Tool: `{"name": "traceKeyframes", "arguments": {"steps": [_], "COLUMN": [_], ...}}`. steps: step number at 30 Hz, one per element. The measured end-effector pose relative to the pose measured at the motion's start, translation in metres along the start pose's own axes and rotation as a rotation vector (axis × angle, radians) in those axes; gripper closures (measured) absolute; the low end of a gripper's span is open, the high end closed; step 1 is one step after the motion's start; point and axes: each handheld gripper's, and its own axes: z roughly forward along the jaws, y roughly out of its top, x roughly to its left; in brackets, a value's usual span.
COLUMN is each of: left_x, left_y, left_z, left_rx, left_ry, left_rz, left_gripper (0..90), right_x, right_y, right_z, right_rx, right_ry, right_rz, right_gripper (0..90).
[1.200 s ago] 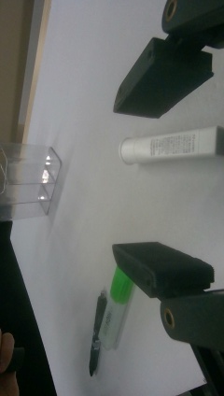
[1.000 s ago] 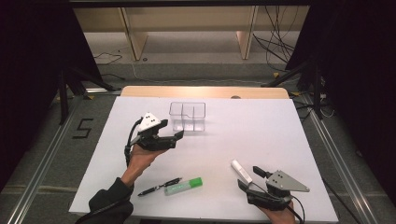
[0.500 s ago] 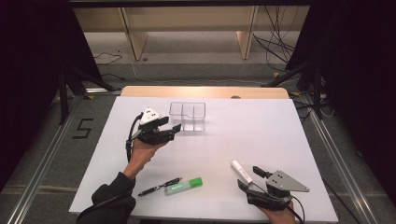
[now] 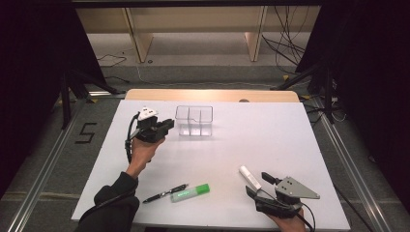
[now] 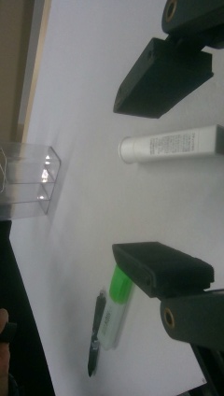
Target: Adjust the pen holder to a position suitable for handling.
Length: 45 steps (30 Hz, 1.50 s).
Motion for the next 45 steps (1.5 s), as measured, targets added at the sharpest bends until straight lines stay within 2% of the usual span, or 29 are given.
{"name": "traceKeyframes", "arguments": {"steps": [7, 14, 17, 25, 34, 37, 42, 45], "left_x": [0.013, 0.020, 0.026, 0.034, 0.040, 0.041, 0.040, 0.038], "left_y": [0.000, -0.001, -0.001, -0.001, -0.001, -0.003, -0.004, -0.005], "left_z": [0.006, 0.009, 0.011, 0.018, 0.029, 0.035, 0.042, 0.049], "left_rx": [0.005, 0.016, 0.010, 0.025, 0.048, 0.058, 0.071, 0.090], "left_ry": [0.022, 0.030, 0.049, 0.075, 0.085, 0.080, 0.078, 0.072], "left_rz": [-0.033, -0.048, -0.068, -0.088, -0.095, -0.112, -0.113, -0.099], "left_gripper": [88.9, 89.1, 89.1, 89.1, 89.1, 89.1, 89.1, 89.1], "right_x": [0.000, 0.000, 0.000, 0.000, 0.000, 0.000, 0.000, 0.000], "right_y": [0.000, 0.000, 0.000, 0.000, 0.000, 0.000, 0.000, 0.000], "right_z": [0.000, 0.000, 0.000, 0.000, 0.000, 0.000, 0.000, 0.000], "right_rx": [0.003, 0.003, 0.003, 0.001, 0.002, 0.002, 0.002, 0.001], "right_ry": [0.000, 0.000, 0.000, -0.002, -0.001, 0.000, 0.001, 0.002], "right_rz": [-0.001, -0.002, -0.002, -0.007, -0.005, -0.003, -0.002, -0.002], "right_gripper": [28.0, 28.0, 28.0, 28.0, 28.0, 28.0, 28.0, 28.0]}}
